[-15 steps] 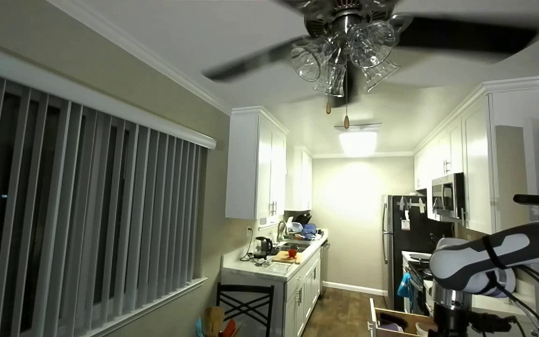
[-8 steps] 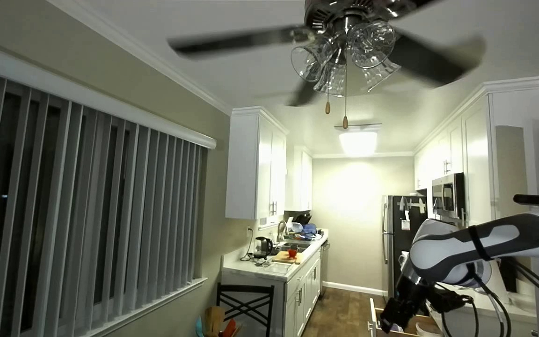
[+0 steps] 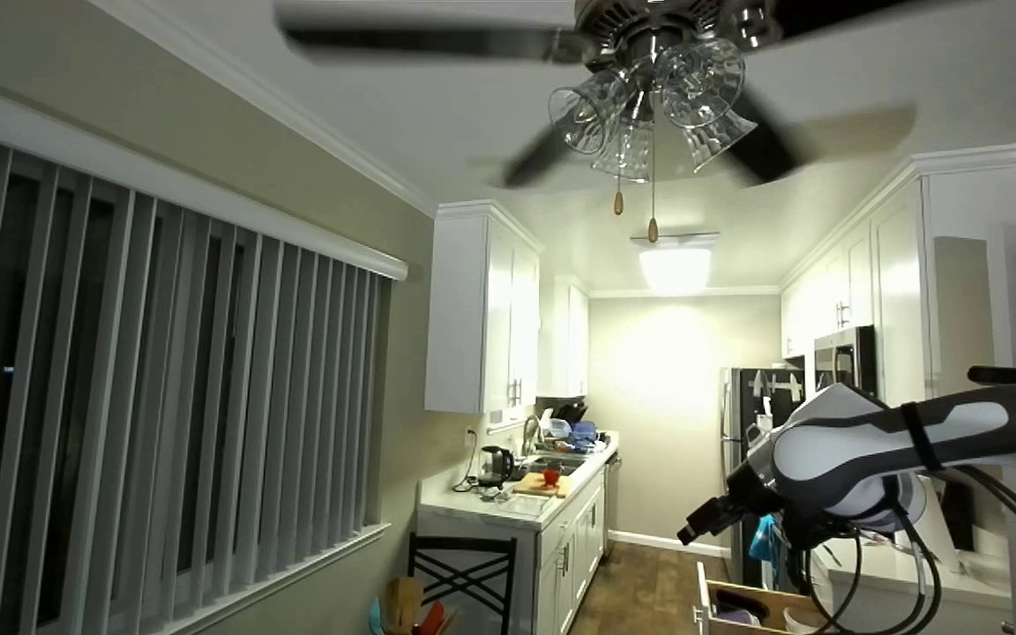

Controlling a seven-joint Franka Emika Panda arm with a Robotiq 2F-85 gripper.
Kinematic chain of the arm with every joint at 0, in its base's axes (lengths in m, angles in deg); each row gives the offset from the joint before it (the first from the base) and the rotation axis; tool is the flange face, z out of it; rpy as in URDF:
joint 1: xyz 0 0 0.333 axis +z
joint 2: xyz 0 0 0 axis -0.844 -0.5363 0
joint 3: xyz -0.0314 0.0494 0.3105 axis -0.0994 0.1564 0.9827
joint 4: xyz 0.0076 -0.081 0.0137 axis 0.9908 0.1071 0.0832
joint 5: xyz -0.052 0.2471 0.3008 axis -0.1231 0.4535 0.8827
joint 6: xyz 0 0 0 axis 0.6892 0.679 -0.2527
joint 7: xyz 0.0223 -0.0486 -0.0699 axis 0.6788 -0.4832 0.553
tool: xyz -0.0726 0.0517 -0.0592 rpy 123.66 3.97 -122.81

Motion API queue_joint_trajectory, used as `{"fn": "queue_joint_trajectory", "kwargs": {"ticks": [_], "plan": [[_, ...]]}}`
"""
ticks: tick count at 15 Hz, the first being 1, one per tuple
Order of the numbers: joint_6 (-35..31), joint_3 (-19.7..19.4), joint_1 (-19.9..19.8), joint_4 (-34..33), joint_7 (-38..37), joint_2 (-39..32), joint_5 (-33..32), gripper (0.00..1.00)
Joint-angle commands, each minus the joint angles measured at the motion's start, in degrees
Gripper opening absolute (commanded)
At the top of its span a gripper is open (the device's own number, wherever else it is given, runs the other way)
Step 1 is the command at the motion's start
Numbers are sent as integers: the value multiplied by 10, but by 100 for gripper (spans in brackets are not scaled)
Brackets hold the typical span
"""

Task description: Turn on the lights on the chandelier.

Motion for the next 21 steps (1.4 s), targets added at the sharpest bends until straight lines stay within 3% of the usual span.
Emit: {"fn": "queue_joint_trajectory", "kwargs": {"ticks": [1,5,9,11,13,14,21], "plan": [[-56,0,35,36,32,79,-10,100],[-129,-19,110,51,54,132,-24,100],[-243,-13,171,17,-2,135,-48,100],[-298,4,175,-9,-47,126,-70,100],[-362,30,154,-31,-94,106,-93,100],[-315,10,173,-10,-52,131,-73,100],[-318,9,173,-12,-59,129,-76,100]]}}
